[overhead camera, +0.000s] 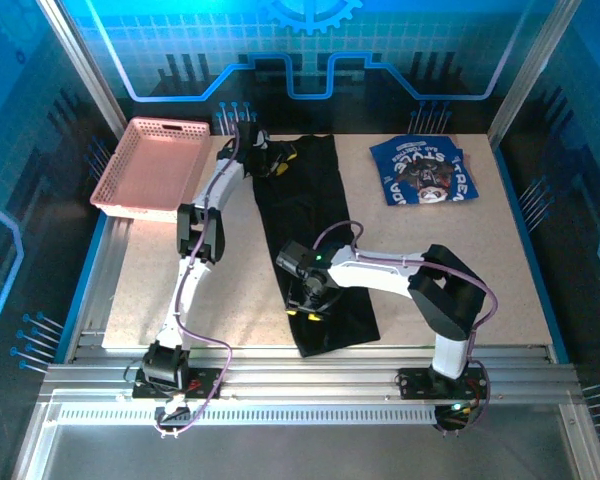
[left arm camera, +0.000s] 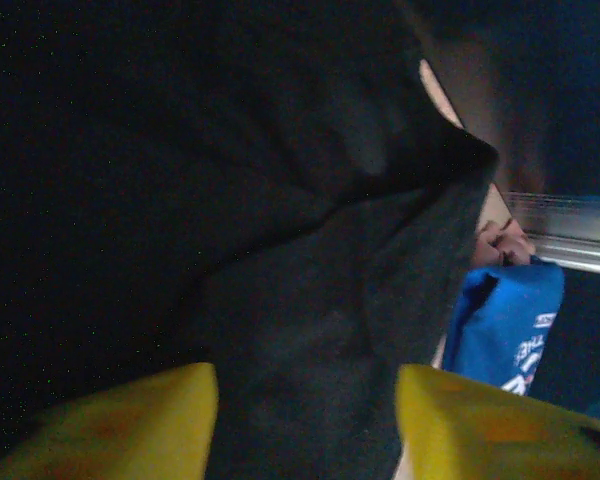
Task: Fold and stack the t-shirts
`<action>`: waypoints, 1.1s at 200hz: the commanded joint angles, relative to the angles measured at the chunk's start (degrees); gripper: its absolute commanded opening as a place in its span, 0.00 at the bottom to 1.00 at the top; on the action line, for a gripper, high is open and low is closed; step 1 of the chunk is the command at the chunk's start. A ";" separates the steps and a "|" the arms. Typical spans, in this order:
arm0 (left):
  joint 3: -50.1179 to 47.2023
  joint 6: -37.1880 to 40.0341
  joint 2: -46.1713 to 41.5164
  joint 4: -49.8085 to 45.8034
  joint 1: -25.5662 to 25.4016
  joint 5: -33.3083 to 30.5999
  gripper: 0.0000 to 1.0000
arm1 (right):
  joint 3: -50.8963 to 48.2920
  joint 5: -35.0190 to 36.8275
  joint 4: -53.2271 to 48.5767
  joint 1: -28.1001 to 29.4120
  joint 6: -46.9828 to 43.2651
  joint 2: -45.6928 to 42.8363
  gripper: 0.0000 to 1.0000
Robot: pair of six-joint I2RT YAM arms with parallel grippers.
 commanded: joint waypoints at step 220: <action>-117.46 -15.23 -86.89 16.97 -32.56 -17.23 0.54 | -37.35 -7.54 -4.73 -27.43 -33.62 -41.67 0.72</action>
